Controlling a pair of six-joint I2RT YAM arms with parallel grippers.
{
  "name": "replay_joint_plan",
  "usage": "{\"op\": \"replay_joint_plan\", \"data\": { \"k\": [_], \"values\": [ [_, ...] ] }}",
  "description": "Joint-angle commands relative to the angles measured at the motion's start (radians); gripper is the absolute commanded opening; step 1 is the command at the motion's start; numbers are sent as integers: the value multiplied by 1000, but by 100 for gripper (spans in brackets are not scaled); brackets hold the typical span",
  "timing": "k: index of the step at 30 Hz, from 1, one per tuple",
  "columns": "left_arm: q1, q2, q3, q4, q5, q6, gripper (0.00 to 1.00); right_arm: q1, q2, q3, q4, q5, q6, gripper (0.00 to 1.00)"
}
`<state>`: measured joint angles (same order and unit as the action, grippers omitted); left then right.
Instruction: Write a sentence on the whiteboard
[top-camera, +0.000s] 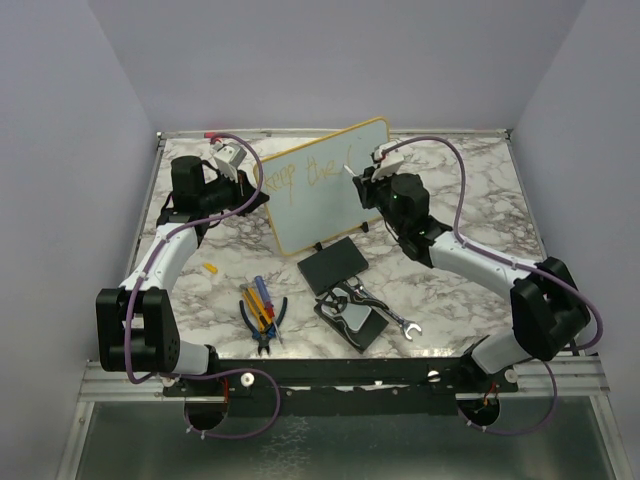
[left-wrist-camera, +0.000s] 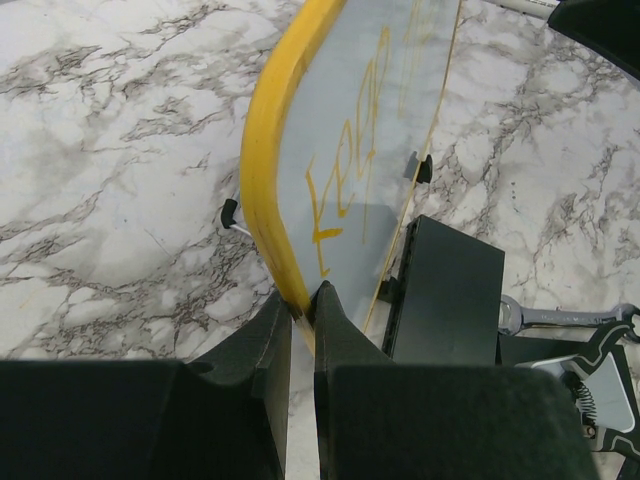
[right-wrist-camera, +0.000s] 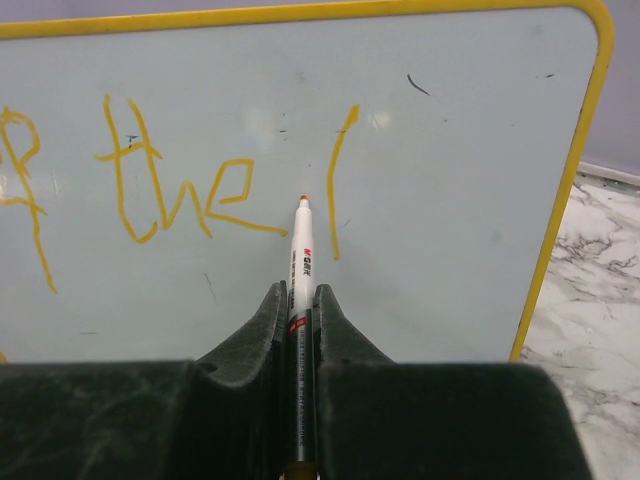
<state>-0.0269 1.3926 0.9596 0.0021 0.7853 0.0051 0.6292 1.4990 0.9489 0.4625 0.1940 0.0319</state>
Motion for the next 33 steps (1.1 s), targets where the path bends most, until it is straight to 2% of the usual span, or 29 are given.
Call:
{"op": "replay_joint_plan", "data": {
  "k": [1, 16, 33],
  "values": [
    [-19, 13, -12, -78, -15, 50, 0, 6, 31, 42, 22, 29, -18, 1],
    [-18, 13, -13, -78, -17, 52, 0, 7, 61, 63, 11, 133, -19, 1],
    [-18, 6, -15, -79, -21, 55, 0, 4, 81, 80, -2, 167, -17, 1]
  ]
}}
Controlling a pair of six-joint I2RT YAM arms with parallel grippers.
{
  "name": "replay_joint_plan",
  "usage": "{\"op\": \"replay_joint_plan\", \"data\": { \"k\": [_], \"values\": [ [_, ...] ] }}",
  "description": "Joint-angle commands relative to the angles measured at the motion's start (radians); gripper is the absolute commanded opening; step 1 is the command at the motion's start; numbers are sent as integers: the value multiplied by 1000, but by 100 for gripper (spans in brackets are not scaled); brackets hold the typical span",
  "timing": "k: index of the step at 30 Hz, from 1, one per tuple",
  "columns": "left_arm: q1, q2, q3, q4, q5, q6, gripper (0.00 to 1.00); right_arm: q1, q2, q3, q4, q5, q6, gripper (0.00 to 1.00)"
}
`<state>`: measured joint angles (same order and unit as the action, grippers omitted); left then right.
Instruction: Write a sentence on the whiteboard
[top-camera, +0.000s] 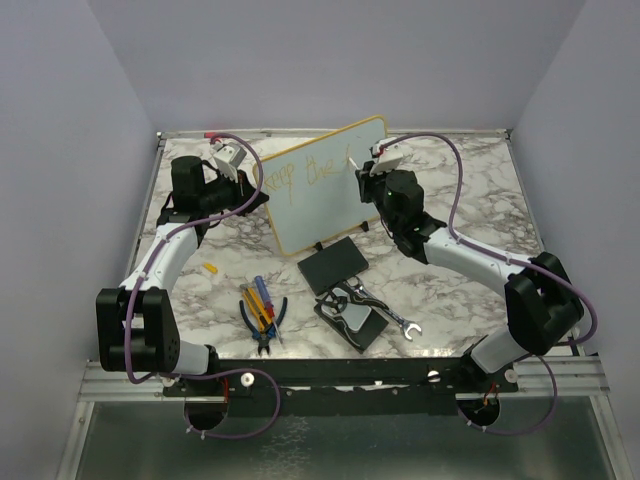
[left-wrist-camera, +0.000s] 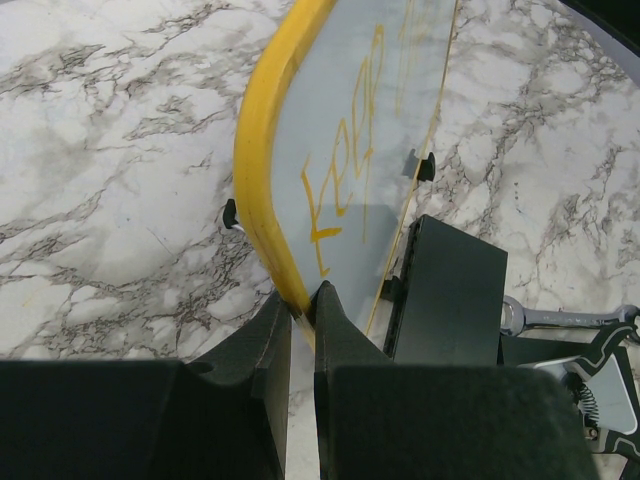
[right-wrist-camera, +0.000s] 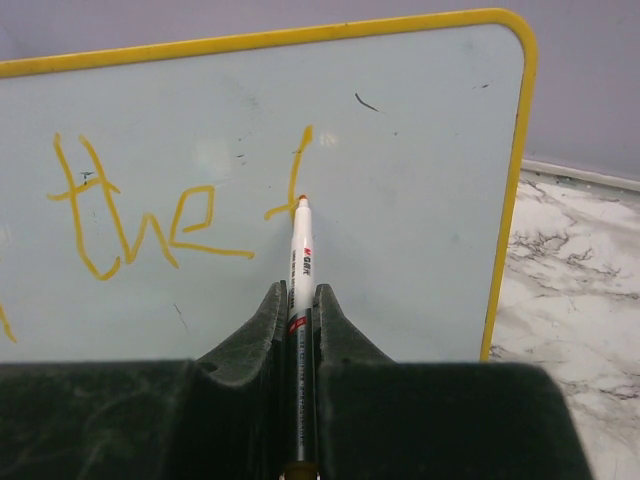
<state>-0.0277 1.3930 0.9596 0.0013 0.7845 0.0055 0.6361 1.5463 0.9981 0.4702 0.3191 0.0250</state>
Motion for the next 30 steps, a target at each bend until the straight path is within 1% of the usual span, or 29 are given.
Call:
{"op": "replay_joint_plan", "data": {
  "k": [1, 12, 15, 20, 24, 30],
  "values": [
    [-18, 6, -15, -78, -21, 54, 0, -3, 34, 30, -10, 45, -10, 1],
    [-17, 0, -16, -80, -26, 53, 0, -9, 25, 28, -12, 52, 1, 1],
    [-17, -1, -16, -80, -37, 52, 0, -9, -14, -2, 15, 33, -8, 1],
    [-17, -4, -18, -80, -47, 51, 0, -9, -130, -69, 32, -4, -9, 1],
    [-17, -5, -18, -80, -47, 51, 0, -37, -176, -81, 9, -80, -7, 1],
    [-18, -5, -21, -80, -47, 53, 0, -119, -171, -84, -2, -240, 26, 1]
  ]
}}
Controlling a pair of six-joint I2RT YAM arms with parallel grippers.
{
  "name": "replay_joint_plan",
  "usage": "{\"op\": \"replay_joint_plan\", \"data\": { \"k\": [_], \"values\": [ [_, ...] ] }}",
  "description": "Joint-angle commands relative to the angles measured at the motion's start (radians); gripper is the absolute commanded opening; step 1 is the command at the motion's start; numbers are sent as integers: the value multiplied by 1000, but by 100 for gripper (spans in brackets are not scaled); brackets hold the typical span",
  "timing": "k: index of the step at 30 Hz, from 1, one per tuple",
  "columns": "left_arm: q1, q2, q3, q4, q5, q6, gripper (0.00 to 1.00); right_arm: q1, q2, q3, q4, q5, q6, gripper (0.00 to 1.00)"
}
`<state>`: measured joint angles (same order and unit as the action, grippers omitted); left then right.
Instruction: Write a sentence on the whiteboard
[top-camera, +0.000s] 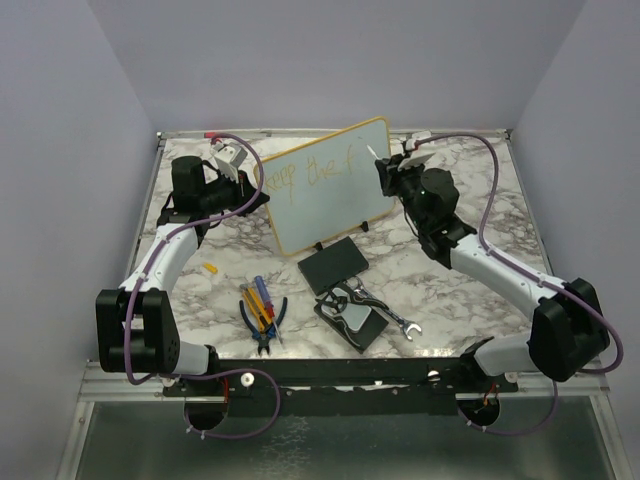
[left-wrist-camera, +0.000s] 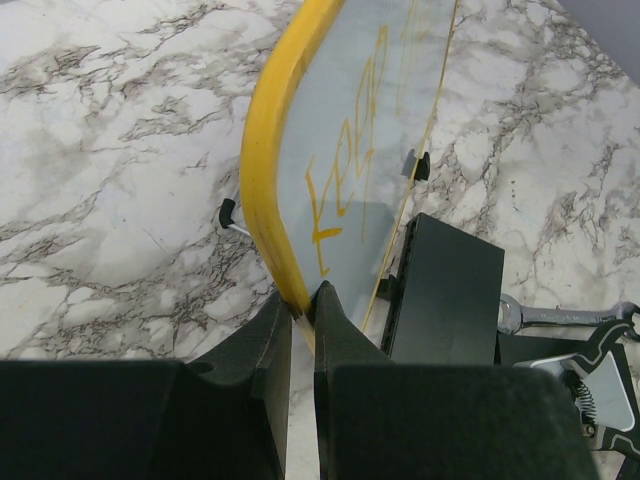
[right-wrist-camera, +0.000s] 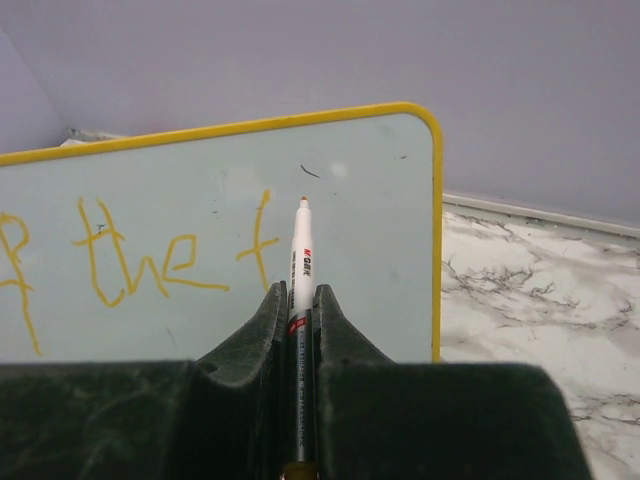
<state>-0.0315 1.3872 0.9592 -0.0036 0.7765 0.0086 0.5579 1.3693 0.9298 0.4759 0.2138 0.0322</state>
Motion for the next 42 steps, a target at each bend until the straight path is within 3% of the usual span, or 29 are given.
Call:
{"op": "replay_joint_plan", "data": {
  "k": [1, 9, 24, 42],
  "values": [
    [-14, 1, -20, -76, -39, 50, 0, -50, 11, -15, -6, -159, 23, 1],
    [-14, 6, -19, -77, -36, 51, 0, -73, 52, 4, -3, -245, 31, 1],
    [-14, 15, -14, -78, -34, 54, 0, -75, 123, 41, -24, -129, 27, 1],
    [-13, 19, -13, -81, -32, 57, 0, -73, 160, 54, -10, -207, -12, 1]
  ]
}}
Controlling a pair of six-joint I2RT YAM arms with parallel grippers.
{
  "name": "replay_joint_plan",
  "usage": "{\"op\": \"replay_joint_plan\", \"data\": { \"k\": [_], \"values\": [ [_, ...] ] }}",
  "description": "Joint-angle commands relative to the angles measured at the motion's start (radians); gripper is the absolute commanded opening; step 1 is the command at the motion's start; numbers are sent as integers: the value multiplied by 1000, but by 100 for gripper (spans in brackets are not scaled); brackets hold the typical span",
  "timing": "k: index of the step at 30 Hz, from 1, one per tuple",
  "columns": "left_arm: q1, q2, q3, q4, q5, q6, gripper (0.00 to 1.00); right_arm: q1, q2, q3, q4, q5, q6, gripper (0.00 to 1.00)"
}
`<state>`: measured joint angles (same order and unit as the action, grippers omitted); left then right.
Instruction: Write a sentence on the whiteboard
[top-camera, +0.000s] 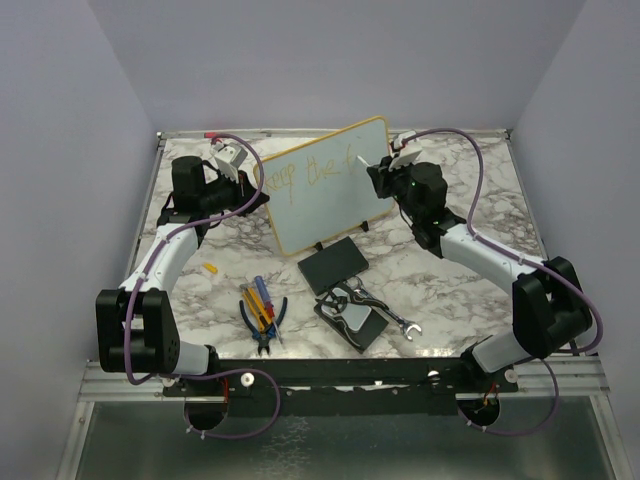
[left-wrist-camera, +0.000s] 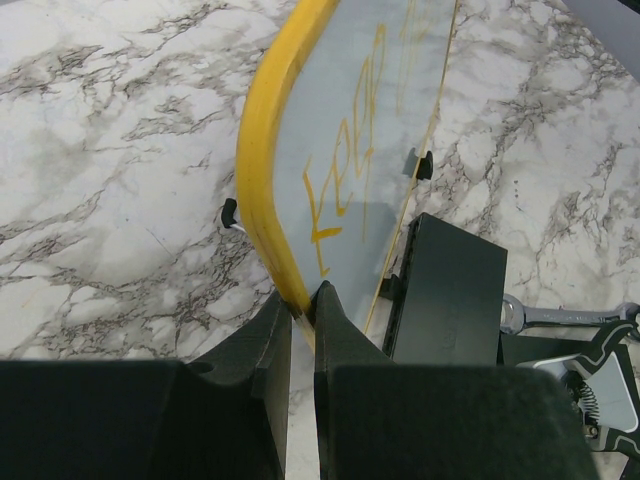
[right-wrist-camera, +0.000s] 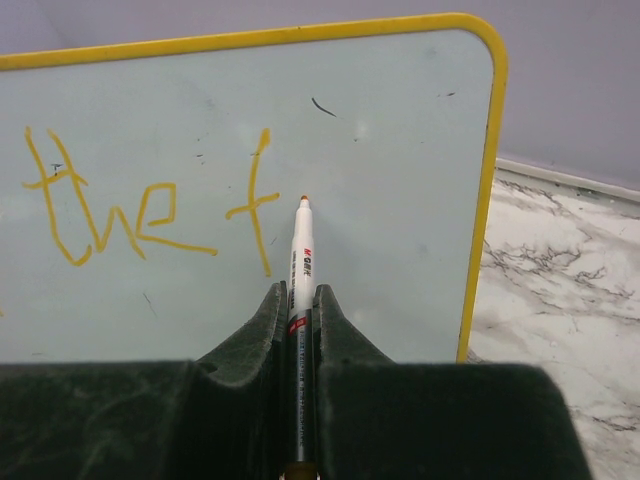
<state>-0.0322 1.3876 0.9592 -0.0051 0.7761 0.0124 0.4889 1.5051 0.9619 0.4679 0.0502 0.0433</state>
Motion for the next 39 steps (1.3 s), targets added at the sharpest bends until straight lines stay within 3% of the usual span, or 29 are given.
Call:
{"op": "replay_joint_plan", "data": {
  "k": [1, 25, 39],
  "values": [
    [-13, 18, -13, -80, -32, 54, 0, -4, 25, 20, -1, -44, -23, 1],
    [-12, 14, -13, -79, -29, 54, 0, 23, 49, -31, -55, -39, -34, 1],
    [-14, 11, -14, -79, -28, 54, 0, 23, 44, -37, -70, 110, -5, 1]
  ]
}}
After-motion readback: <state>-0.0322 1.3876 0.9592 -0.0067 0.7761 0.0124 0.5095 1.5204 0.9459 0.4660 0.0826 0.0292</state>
